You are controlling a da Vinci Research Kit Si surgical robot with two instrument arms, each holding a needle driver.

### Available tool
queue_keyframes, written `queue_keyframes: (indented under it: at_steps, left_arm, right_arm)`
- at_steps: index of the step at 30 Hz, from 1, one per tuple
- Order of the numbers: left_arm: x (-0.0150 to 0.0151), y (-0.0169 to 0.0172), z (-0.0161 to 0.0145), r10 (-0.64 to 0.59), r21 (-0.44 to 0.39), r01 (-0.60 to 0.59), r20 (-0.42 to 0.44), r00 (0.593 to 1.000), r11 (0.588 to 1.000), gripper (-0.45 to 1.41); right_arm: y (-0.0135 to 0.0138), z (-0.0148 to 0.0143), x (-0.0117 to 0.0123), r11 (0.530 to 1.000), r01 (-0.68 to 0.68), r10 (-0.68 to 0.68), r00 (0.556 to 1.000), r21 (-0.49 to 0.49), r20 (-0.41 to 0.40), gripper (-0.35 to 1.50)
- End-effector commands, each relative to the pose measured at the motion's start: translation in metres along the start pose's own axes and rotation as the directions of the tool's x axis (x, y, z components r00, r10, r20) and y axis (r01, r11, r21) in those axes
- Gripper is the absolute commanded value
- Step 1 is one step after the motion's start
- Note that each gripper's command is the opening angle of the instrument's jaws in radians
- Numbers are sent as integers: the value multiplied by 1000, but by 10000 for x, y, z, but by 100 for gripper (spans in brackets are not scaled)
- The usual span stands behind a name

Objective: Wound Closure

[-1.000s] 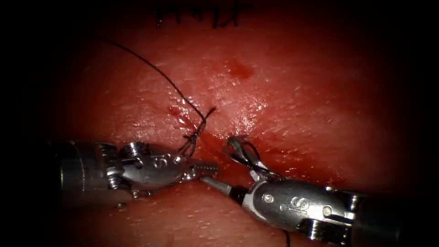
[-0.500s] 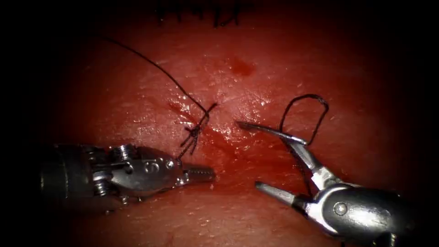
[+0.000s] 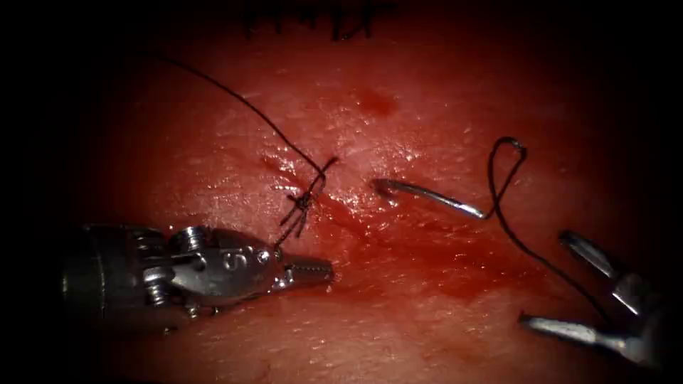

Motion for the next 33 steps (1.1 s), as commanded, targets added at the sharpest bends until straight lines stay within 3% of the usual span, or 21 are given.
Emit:
queue_keyframes:
  at_steps: [1, 4, 6, 8, 11, 12, 14, 16, 21, 23, 24, 25, 26, 32, 33]
  left_arm:
    - [0, 1, 9, 1, 0, -1, 0, 1000, 1000, -18]
    - [-1, 2, 10, 1, 1, -1, 0, 1000, 1000, -18]
    - [-1, 2, 10, 2, 1, -2, 0, 1000, 1000, -18]
    - [-2, 2, 10, 2, 1, -2, 0, 1000, 1000, -18]
    - [-2, 2, 10, 2, 1, -2, -1, 1000, 1000, -18]
    - [-2, 2, 10, 2, 2, -2, -1, 1000, 1000, -18]
    - [-3, 3, 12, 2, 6, -2, -1, 1000, 1000, -18]
    - [-3, 4, 13, 2, 5, -2, -1, 1000, 1000, -18]
    - [-5, 5, 15, 3, 2, -3, -1, 1000, 1000, -18]
    - [-5, 5, 16, 4, -1, -4, -1, 1000, 1000, -18]
    - [-5, 5, 16, 4, -1, -4, -1, 1000, 1000, -18]
    - [-5, 5, 16, 4, -1, -4, -1, 1000, 1000, -18]
    - [-5, 5, 16, 4, -1, -4, -1, 1000, 1000, -18]
    - [-6, 5, 15, 5, -4, -5, -1, 1000, 1000, -18]
    - [-6, 5, 15, 5, -4, -5, -1, 1000, 1000, -18]
  right_arm:
    - [9, 1, -5, 1000, -3, 3, 1000, -5, -4, 121]
    - [37, -10, -6, 999, -20, 21, 999, 29, -43, 130]
    - [50, -17, -7, 984, -138, 154, 976, 110, -151, 140]
    - [58, -31, -9, 960, -195, 239, 944, 200, -226, 140]
    - [64, -41, -8, 949, -192, 255, 935, 251, -246, 133]
    - [76, -53, -6, 946, -176, 264, 907, 272, -330, 128]
    - [93, -56, -1, 954, -180, 261, 894, 241, -364, 125]
    - [107, -50, 3, 968, -132, 200, 920, 213, -336, 119]
    - [147, -7, 13, 987, 41, 6, 957, 156, -289, 106]
    - [165, 26, 15, 988, 94, -55, 956, 120, -289, 108]
    - [165, 26, 15, 988, 94, -55, 956, 120, -289, 108]
    - [171, 45, 14, 988, 116, -84, 956, 100, -282, 116]
    - [171, 45, 14, 988, 116, -84, 956, 100, -282, 116]
    - [160, 122, 3, 978, 169, -128, 947, 120, -294, 121]
    - [160, 122, 3, 978, 169, -128, 947, 120, -294, 121]
